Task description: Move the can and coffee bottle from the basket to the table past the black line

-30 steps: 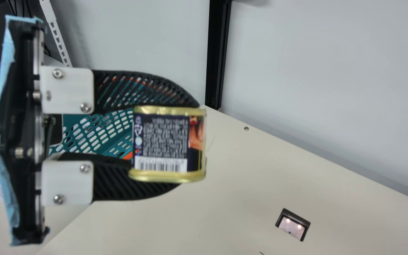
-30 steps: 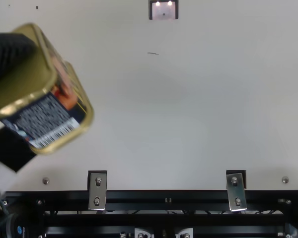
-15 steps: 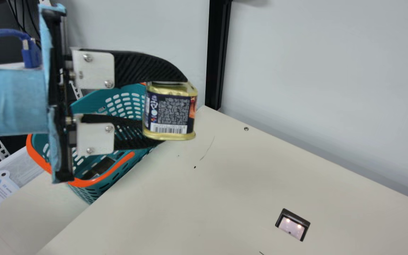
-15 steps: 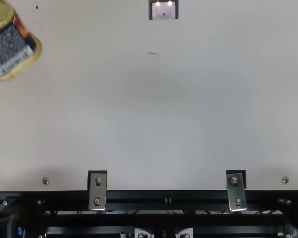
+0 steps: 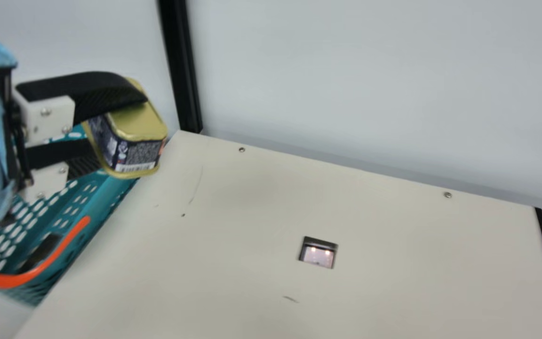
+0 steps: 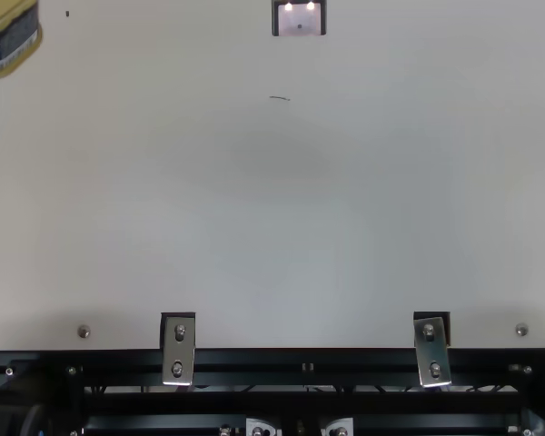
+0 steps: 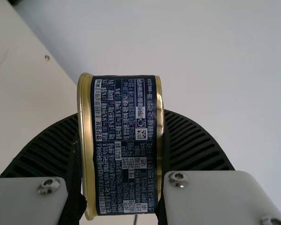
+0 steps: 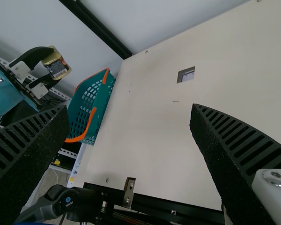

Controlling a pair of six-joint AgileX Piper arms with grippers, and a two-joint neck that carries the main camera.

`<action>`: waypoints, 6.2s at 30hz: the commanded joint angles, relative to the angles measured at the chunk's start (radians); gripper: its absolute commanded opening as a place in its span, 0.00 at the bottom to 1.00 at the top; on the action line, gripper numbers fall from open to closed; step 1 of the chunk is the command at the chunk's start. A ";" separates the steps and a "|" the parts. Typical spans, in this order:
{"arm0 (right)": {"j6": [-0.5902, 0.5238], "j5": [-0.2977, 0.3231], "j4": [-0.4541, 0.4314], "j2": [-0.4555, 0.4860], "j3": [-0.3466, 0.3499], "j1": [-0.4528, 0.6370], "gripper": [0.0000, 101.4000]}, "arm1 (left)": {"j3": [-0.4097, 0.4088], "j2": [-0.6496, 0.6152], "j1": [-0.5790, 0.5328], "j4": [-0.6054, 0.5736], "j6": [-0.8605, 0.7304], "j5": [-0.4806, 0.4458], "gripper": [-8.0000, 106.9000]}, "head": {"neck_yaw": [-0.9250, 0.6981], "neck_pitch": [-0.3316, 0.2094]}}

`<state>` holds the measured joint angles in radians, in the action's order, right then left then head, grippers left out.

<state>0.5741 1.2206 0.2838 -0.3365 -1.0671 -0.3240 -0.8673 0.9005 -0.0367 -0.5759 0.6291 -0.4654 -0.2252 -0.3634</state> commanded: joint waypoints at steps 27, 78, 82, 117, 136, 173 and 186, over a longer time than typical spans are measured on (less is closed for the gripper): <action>0.000 0.000 -0.001 0.000 0.000 0.000 1.00 | 0.051 0.004 -0.071 0.076 -0.035 0.156 0.16 | 0.257 0.188; 0.000 0.000 -0.003 0.000 0.000 0.000 1.00 | 0.294 0.417 -0.483 0.148 -0.369 0.791 0.16 | 0.257 0.188; 0.000 0.000 -0.003 0.000 0.000 0.000 1.00 | 0.291 0.489 -0.519 0.187 -0.347 0.848 0.16 | 0.257 0.188; 0.000 0.000 -0.003 0.000 0.000 0.000 1.00 | -0.051 1.004 -0.566 0.385 -0.334 1.014 0.16 | 0.257 0.188; 0.000 0.000 -0.003 0.000 0.000 0.000 1.00 | -0.160 1.112 -0.576 0.370 -0.401 1.022 0.16 | 0.257 0.188; 0.000 0.000 -0.003 0.000 0.000 0.000 1.00 | -0.226 0.616 -0.391 0.306 -0.676 0.285 0.16 | 0.257 0.188; 0.000 0.000 -0.003 0.000 0.000 0.000 1.00 | -0.417 0.581 -0.410 0.389 -0.962 -0.419 0.16 | 0.257 0.188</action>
<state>0.5741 1.2206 0.2806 -0.3365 -1.0671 -0.3240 -1.2683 1.4763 -0.4513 -0.1868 -0.2491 -0.6593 0.0307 -0.1689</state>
